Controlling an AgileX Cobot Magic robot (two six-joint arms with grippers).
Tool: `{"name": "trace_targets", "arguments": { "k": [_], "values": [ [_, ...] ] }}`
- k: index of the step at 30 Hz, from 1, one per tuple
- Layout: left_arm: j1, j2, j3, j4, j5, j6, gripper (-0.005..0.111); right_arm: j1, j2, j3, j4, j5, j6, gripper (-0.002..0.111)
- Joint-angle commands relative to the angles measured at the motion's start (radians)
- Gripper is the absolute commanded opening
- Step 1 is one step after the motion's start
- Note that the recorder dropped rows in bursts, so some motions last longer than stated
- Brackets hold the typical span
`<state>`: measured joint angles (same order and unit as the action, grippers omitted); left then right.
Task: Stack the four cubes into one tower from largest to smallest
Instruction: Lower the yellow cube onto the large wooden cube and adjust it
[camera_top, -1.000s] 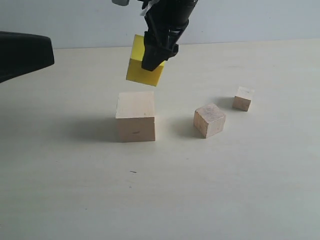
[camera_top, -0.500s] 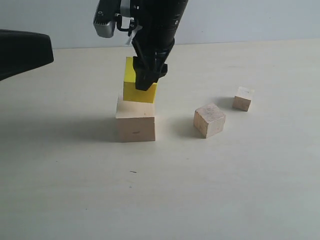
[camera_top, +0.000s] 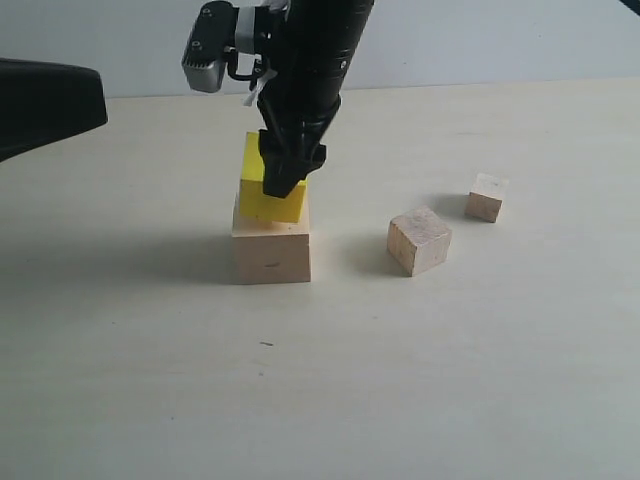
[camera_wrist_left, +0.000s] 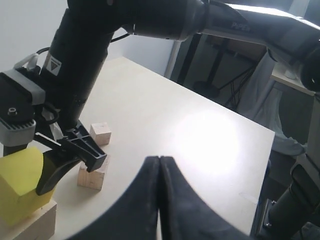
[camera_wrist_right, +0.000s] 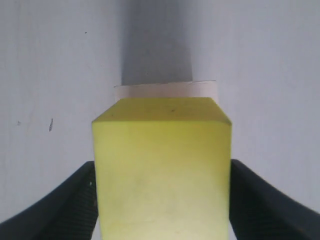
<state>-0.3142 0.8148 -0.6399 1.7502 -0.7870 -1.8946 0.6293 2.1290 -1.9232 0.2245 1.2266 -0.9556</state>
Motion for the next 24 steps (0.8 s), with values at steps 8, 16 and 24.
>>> {"name": "trace_targets", "arguments": {
  "k": [8,16,24],
  "values": [
    [-0.005,0.000,0.003,-0.006,0.012,0.007,0.000,-0.002,0.010,-0.007,0.009,-0.005,-0.013,0.000],
    [-0.005,0.000,0.003,-0.006,0.004,0.007,0.000,-0.002,0.016,-0.007,0.011,-0.005,-0.049,0.000],
    [-0.005,0.000,0.003,-0.006,0.004,0.007,0.000,-0.002,0.016,-0.007,0.034,-0.005,-0.066,0.008]
  ]
}}
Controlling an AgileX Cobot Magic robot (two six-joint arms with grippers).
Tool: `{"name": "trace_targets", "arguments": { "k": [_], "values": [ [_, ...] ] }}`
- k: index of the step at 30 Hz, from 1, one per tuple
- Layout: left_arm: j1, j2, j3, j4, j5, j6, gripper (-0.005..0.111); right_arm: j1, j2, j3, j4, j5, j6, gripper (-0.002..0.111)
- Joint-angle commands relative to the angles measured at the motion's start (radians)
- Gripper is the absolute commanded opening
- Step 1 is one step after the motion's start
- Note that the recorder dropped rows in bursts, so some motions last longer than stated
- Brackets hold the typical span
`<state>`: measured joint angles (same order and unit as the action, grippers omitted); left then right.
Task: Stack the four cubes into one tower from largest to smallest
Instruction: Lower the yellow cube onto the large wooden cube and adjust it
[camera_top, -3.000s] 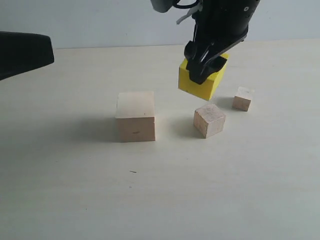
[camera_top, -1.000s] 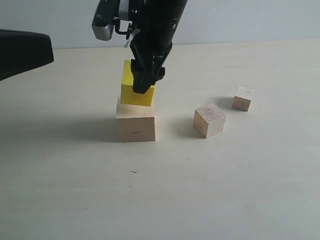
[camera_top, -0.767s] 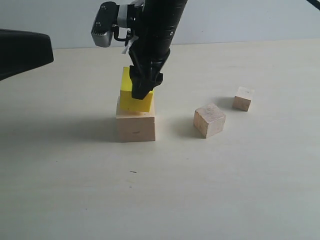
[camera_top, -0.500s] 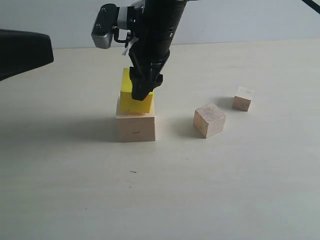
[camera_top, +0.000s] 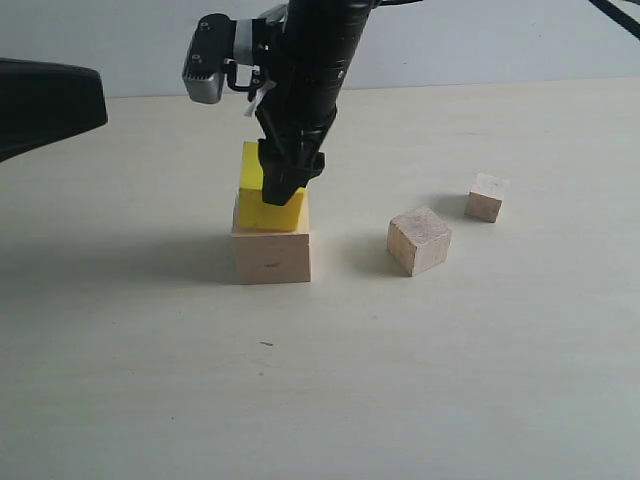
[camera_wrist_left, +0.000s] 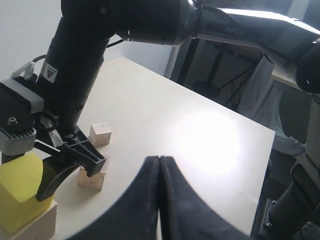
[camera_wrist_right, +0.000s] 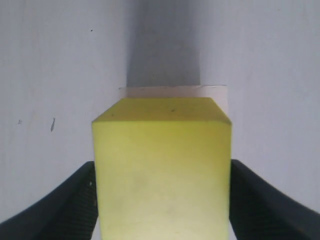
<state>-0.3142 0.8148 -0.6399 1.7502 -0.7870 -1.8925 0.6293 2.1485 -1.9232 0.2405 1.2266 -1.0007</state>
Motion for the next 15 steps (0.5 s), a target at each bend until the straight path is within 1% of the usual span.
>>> {"name": "trace_targets", "arguments": {
  "k": [1,9,15],
  "values": [
    [-0.005,0.000,0.003,-0.006,0.004,0.005,0.000,-0.002,-0.004,-0.007,0.016,-0.005,-0.021,0.010],
    [-0.005,0.000,0.003,-0.006,-0.005,0.005,0.000,-0.002,-0.004,-0.007,-0.003,-0.005,-0.021,0.030],
    [-0.005,0.000,0.003,-0.006,-0.005,0.005,0.000,-0.002,-0.004,-0.007,-0.003,-0.005,-0.021,0.049]
  ]
}}
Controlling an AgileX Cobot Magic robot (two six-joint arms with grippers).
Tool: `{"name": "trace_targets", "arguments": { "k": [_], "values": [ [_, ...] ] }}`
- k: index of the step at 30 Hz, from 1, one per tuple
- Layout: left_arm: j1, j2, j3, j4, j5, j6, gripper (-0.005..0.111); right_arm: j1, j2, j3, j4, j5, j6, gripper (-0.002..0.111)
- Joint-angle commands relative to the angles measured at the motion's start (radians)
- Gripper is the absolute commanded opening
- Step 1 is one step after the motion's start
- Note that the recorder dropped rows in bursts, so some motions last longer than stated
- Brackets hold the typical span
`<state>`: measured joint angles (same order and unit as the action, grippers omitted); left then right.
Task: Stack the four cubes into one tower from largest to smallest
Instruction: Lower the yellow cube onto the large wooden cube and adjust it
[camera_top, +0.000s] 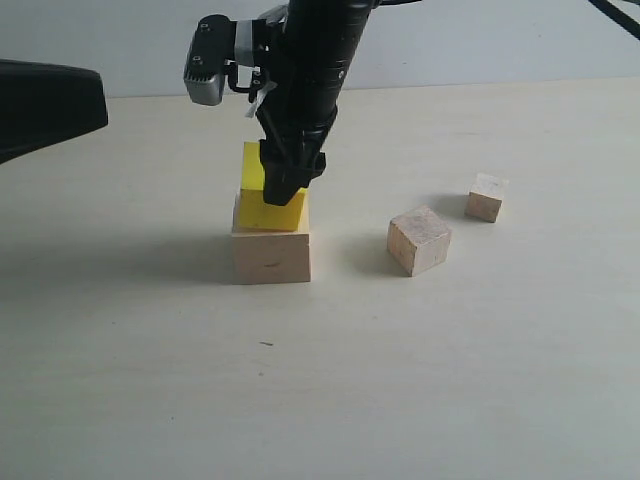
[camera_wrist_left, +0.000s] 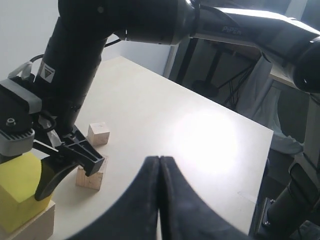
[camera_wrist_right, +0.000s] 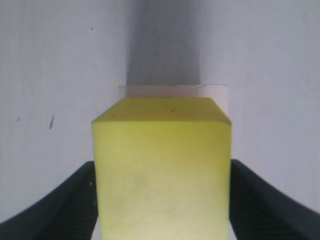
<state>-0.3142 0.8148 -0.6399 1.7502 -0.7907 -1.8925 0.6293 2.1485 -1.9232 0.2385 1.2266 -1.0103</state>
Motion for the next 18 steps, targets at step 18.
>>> {"name": "trace_targets", "arguments": {
  "k": [18],
  "values": [
    [-0.005,0.000,0.003,-0.006,-0.001,0.005,0.000,-0.002,-0.004,-0.007,0.015,-0.005,-0.011,0.065]
  ]
}}
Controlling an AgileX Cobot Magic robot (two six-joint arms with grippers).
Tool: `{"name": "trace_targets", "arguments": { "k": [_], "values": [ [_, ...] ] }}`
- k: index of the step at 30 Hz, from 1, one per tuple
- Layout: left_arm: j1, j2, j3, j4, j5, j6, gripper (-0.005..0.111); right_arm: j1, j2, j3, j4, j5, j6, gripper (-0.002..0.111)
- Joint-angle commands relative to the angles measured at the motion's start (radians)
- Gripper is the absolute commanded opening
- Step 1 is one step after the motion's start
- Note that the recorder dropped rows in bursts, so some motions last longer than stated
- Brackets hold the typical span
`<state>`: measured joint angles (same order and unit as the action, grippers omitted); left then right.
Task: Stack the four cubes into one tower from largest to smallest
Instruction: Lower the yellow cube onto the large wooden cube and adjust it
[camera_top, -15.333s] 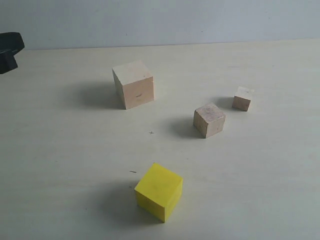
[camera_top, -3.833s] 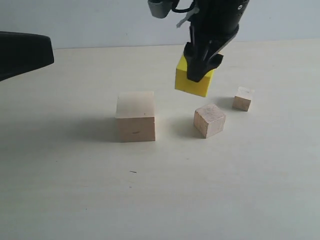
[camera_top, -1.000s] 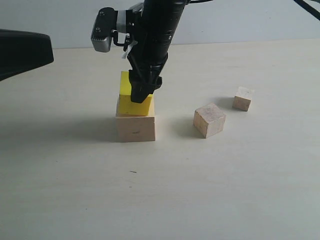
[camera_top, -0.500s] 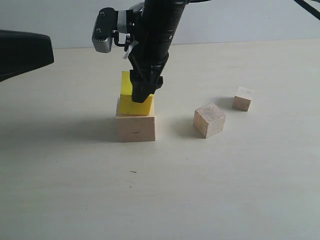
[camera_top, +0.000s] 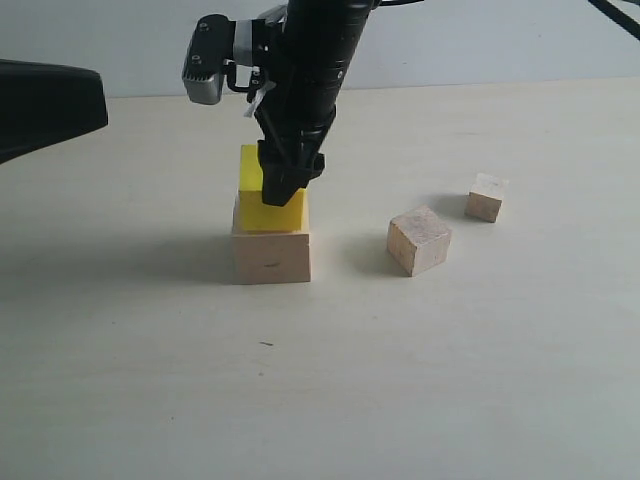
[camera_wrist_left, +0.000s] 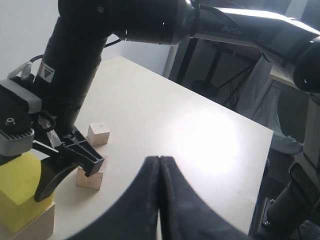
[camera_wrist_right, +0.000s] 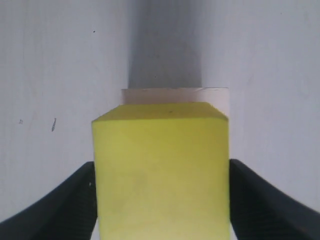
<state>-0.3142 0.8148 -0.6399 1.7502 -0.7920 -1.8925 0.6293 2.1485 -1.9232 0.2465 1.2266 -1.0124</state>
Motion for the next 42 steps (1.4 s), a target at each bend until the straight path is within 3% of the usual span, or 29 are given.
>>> {"name": "trace_targets", "arguments": {
  "k": [1,37,42],
  "values": [
    [-0.005,0.000,0.003,-0.006,0.000,0.005,0.000,-0.002,-0.004,-0.007,0.007,-0.005,-0.009,0.065],
    [-0.005,0.000,0.003,-0.006,-0.008,0.005,0.000,-0.002,0.028,-0.007,0.049,-0.071,0.020,0.065],
    [-0.005,0.000,0.003,-0.006,-0.006,0.005,0.000,-0.002,0.028,-0.007,0.035,-0.071,0.037,0.059]
  ]
}}
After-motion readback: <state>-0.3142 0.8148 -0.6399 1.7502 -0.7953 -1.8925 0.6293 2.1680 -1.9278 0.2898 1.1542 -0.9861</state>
